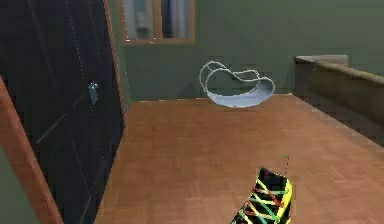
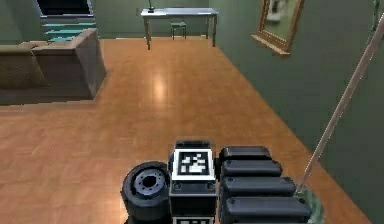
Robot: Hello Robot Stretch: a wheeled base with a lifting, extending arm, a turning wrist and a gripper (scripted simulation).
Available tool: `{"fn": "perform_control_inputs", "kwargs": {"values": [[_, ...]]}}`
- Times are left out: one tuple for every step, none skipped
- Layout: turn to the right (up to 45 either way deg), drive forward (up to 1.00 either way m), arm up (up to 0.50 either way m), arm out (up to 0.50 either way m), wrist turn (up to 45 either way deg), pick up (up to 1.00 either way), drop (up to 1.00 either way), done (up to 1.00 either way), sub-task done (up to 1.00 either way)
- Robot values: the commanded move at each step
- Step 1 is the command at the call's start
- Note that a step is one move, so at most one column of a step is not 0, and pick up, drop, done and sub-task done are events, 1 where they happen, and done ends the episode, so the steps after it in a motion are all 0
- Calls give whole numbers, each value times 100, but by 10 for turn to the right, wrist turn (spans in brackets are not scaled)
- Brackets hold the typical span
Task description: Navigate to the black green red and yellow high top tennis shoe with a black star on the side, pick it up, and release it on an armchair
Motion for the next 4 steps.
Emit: {"fn": "perform_control_inputs", "kwargs": {"values": [[-450, 0, 0, 0, 0, 0, 0, 0, 0], [-450, 0, 0, 0, 0, 0, 0, 0, 0], [-120, 0, 0, 0, 0, 0, 0, 0, 0], [450, 0, 0, 0, 0, 0, 0, 0, 0]]}}
